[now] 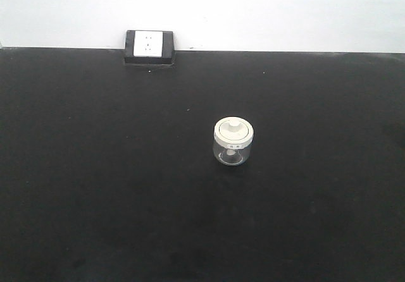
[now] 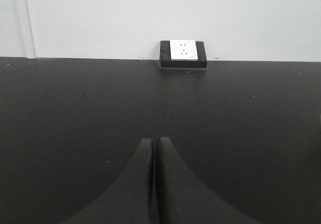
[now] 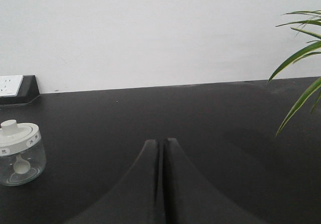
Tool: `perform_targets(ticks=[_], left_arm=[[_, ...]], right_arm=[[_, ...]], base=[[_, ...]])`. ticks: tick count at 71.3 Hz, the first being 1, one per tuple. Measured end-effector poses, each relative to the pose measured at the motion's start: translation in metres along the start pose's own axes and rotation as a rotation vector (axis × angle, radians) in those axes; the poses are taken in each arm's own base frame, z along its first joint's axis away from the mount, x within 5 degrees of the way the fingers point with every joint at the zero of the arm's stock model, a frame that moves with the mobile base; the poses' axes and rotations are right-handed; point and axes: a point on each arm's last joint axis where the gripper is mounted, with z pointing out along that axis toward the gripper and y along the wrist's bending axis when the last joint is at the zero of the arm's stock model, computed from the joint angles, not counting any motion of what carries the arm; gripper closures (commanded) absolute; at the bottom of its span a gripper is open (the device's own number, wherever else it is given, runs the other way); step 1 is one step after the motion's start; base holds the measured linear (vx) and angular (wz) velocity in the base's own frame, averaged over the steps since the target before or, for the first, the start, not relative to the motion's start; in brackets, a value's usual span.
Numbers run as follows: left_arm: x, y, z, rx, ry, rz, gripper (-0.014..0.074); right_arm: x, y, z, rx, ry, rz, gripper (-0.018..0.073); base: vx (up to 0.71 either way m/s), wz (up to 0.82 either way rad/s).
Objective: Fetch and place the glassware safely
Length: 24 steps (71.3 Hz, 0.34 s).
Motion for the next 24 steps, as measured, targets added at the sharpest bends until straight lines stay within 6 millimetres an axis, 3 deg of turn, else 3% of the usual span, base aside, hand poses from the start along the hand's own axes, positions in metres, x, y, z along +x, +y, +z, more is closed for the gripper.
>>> perform_targets(ticks=[24], left_arm=[[0.0, 0.0, 0.0, 0.0, 0.0, 0.0, 0.0603]], right_arm=[[0.0, 0.0, 0.0, 0.0, 0.0, 0.0, 0.0563]], base=[[0.0, 0.0]])
